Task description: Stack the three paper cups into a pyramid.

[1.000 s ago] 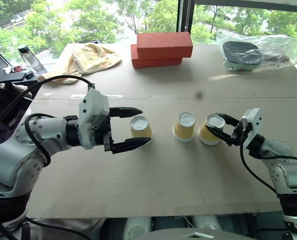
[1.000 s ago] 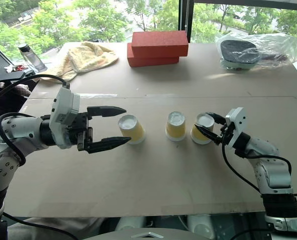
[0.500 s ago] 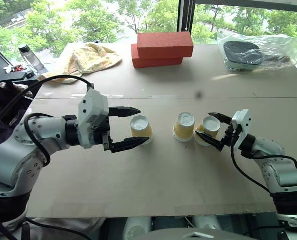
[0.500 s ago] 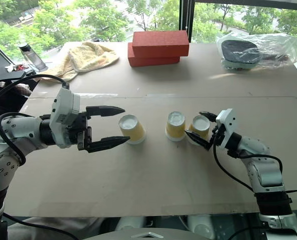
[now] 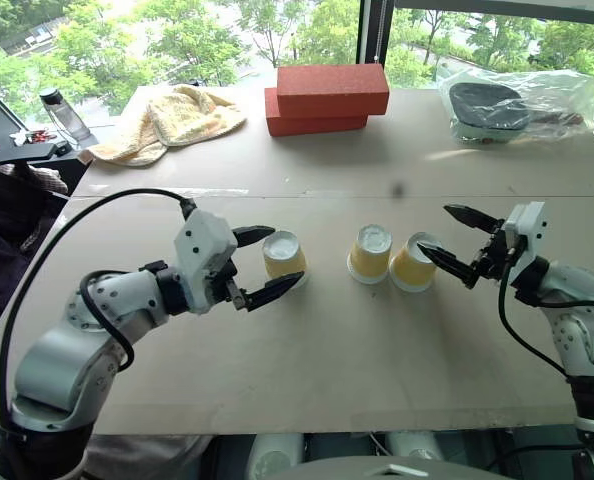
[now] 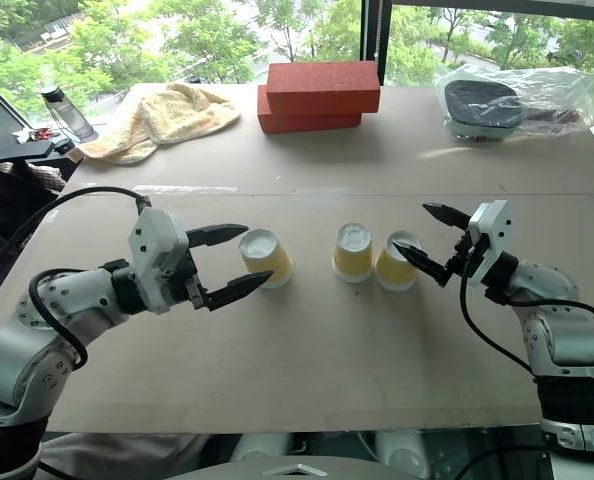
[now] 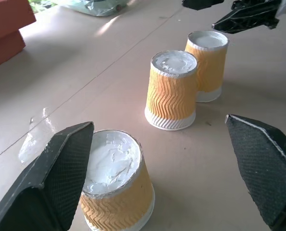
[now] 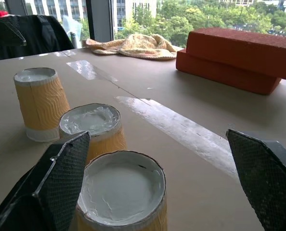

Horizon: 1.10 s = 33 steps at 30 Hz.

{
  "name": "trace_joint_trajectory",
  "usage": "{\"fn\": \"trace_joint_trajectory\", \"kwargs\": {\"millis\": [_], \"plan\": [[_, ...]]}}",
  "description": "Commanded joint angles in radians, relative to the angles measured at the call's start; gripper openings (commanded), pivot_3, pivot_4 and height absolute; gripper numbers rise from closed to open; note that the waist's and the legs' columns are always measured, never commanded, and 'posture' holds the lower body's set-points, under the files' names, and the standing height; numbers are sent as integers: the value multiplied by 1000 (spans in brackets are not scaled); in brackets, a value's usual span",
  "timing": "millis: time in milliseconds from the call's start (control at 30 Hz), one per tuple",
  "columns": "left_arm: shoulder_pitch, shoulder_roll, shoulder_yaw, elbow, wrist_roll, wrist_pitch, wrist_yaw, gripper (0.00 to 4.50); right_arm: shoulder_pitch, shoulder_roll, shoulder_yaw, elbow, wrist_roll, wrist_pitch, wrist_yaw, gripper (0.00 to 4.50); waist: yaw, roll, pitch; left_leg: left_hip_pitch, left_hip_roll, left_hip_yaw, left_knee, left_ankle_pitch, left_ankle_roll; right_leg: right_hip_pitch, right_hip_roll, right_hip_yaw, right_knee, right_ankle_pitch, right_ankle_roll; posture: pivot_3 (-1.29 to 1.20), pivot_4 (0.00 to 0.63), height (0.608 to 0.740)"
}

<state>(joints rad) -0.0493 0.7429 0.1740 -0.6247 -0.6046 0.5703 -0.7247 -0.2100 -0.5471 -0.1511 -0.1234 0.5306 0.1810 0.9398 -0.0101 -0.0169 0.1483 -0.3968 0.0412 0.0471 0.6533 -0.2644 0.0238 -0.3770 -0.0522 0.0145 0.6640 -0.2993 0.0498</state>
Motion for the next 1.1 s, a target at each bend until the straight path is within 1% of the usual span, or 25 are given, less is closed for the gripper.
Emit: {"fn": "trace_joint_trajectory", "kwargs": {"millis": [33, 133, 167, 267, 367, 433, 533, 633, 733, 867, 1100], "plan": [[44, -71, -34, -68, 117, -103, 104, 4500, -8, -45, -52, -97, 123, 72, 52, 4472, 0, 1, 0, 0, 0, 0, 0, 0, 0, 0, 0, 0, 0, 0, 0, 0, 150, 730], [43, -192, -44, -117, 145, -120, 234, 4500, 9, -102, -70, -132, 219, 145, 137, 4472, 2, 0, 0, -1, 0, 0, 0, 0, 1, 0, -1, 0, 0, 0, 0, 0, 150, 730], [50, -225, -55, -128, 178, -125, 280, 4500, 9, -109, -78, -130, 239, 151, 153, 4472, 3, -1, -1, -1, 0, -1, 0, -1, 1, 1, -2, -1, 0, 0, 0, 0, 150, 730], [93, -288, -92, -131, 293, -151, 380, 4500, 13, -115, -88, -121, 257, 144, 189, 4472, 4, -1, -1, 0, 0, -1, 1, -1, 1, 2, -2, -1, 0, 0, 0, 0, 150, 730], [127, -346, -85, -97, 368, -164, 470, 4500, 24, -110, -93, -126, 261, 133, 210, 4472, 1, -1, -1, 0, -1, -1, 1, -1, 1, 2, -2, -1, 0, 0, 0, 0, 150, 730], [138, -362, -95, -76, 399, -162, 490, 4500, 28, -101, -97, -130, 266, 127, 211, 4472, 2, -1, -1, 0, -1, -1, 1, -1, 2, 1, -2, -1, 0, 0, 0, 0, 150, 730], [134, -367, -129, -37, 407, -163, 469, 4500, 34, -91, -98, -133, 269, 119, 211, 4472, 2, -1, -1, 0, -1, -1, 1, -1, 2, 2, -2, -1, 0, 0, 0, 0, 150, 730], [122, -347, -168, 12, 349, -180, 358, 4500, 53, -86, -93, -142, 257, 104, 215, 4472, 9, -1, -1, 0, -1, -1, 1, -1, 2, 2, -2, -2, 0, 0, 0, 0, 150, 730], [93, -356, -150, 64, 330, -207, 332, 4500, 71, -78, -94, -149, 251, 88, 212, 4472, 11, 0, -2, 0, -1, -1, 1, -1, 1, 2, -2, -1, 0, 0, 0, 0, 150, 730], [66, -365, -161, 94, 296, -222, 285, 4500, 90, -72, -95, -162, 245, 76, 202, 4472, 12, 0, -2, 0, -1, -1, 1, -1, 1, 1, -1, -1, 0, 0, 0, 0, 150, 730], [13, -386, -208, 188, 329, -255, 268, 4500, 106, -72, -100, -165, 236, 55, 195, 4472, 16, 0, -2, 0, -1, -1, 1, -1, 1, 2, -1, -1, 0, 0, 0, 0, 150, 730]]}}
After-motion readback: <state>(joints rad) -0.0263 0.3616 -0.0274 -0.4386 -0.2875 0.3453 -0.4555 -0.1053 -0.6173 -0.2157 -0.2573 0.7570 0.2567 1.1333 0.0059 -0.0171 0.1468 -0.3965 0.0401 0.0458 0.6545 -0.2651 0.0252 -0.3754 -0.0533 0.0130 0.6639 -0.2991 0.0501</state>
